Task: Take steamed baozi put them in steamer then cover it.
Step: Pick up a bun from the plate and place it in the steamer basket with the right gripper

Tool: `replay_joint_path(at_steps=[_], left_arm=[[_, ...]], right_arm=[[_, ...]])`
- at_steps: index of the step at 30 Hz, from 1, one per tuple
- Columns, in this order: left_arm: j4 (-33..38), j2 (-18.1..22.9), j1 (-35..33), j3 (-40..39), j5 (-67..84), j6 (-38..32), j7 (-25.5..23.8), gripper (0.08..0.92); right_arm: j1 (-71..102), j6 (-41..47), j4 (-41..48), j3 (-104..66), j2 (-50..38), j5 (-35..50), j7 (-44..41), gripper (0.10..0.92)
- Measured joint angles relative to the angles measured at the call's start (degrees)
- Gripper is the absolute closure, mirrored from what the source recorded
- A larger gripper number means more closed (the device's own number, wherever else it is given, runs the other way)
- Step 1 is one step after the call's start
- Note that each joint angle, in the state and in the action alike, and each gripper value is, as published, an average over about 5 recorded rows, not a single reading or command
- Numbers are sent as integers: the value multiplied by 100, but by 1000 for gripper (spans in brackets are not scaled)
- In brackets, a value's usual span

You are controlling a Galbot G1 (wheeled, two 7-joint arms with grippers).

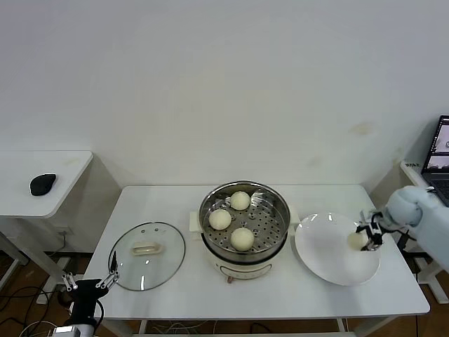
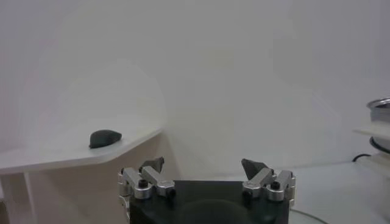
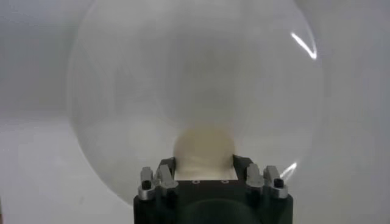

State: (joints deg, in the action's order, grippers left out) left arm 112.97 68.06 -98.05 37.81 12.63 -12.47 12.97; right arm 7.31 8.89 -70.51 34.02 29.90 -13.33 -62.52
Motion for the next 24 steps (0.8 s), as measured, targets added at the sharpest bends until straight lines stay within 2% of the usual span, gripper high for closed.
replay_joint_path(at_steps=[12,18,24], left_arm=[[25,1,120,-143,3,3,0,177],[31,41,138,-178,-2,4,1,177],[21,86,137,-181,-13,2,3,177]], right_arm=[[-2675,830,-1136,2028,-175,1510,209,425],[-3867,1458,-1610,3008,246,2437,521,423],[-4350,2087,-1809,3529,869,3374,903,423]])
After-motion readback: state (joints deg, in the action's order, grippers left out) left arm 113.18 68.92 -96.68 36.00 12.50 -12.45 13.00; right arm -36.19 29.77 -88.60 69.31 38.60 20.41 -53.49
